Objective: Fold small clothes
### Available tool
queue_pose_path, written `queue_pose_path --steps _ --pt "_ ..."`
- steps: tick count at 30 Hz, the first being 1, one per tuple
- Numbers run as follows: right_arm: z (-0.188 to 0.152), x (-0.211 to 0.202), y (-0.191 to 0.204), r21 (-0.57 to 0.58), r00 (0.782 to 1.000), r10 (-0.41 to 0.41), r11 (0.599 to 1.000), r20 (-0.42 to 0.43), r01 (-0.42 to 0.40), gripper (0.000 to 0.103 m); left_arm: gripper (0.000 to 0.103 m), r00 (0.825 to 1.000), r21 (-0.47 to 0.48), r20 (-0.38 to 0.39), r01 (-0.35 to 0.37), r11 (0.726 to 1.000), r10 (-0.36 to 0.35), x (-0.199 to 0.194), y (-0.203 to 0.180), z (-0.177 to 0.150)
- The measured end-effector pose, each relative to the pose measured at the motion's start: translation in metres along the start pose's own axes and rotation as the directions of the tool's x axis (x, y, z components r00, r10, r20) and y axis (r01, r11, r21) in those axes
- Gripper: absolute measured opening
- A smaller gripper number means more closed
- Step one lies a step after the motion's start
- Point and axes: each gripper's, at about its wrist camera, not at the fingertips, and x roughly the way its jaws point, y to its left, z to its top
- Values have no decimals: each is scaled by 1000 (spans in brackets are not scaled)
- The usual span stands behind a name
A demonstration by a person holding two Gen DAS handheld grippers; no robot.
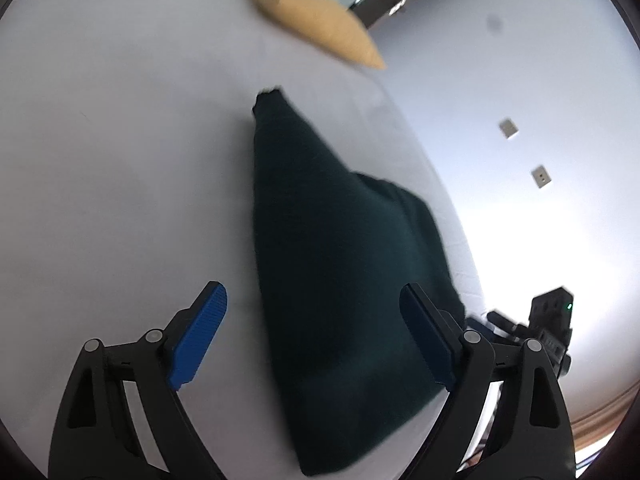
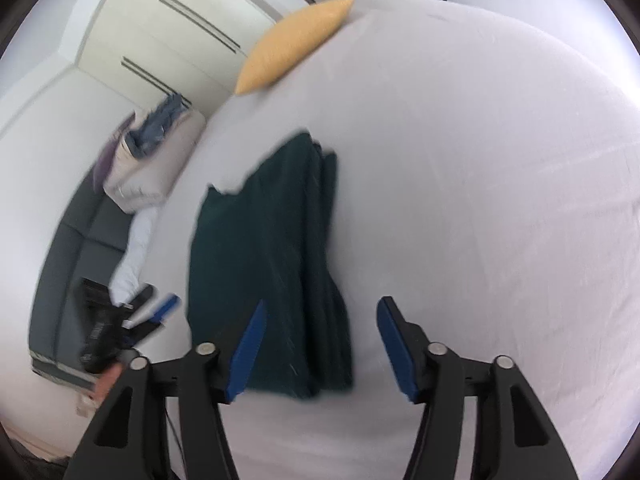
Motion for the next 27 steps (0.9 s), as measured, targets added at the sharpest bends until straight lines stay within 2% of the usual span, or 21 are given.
queue_pose_path --steps 2,6,7,8,9,10,11,16,17,18,19,22,25,27 --pt "16 14 3 -15 1000 11 1000 -9 -11 68 88 998 -28 -58 26 999 -28 18 3 9" --pt "44 61 0 45 996 48 998 -77 -45 68 88 983 -57 -174 46 997 -55 49 10 17" --pt "48 72 -3 54 993 56 997 -100 -51 68 88 983 -52 -177 39 998 -48 53 10 15" --pt "50 85 -5 66 991 37 997 -126 -29 64 87 985 -34 -172 27 999 -33 55 7 16" --pt "50 94 -4 58 991 13 998 -137 -5 57 83 985 -9 -174 20 1000 -22 60 2 16" --pt "50 97 -2 36 990 13 999 -137 -8 55 81 983 18 -181 -4 1000 7 64 -2 15" --pt "49 101 4 5 990 10 1000 -142 -9 47 79 983 34 -183 -20 999 25 68 -4 15" --pt "43 110 25 -75 985 -90 994 -146 80 34 52 980 67 -192 -40 997 52 74 -12 23" --pt "40 107 34 -118 981 -137 986 -134 122 30 50 980 86 -186 -49 995 65 72 -15 23" --pt "35 104 45 -174 973 -197 969 -116 176 27 45 981 107 -178 -61 992 79 70 -19 22" --pt "29 103 64 -254 955 -283 933 -85 254 26 41 981 130 -167 -76 989 97 66 -23 21" --pt "10 101 111 -421 898 -439 811 18 405 25 38 982 163 -138 -105 981 128 42 -34 16" --pt "-16 87 160 -526 874 -473 718 111 455 24 37 983 197 -96 -134 971 155 8 -45 8" --pt "-36 73 191 -555 875 -457 693 156 461 24 37 984 231 -51 -155 961 171 -25 -48 0"
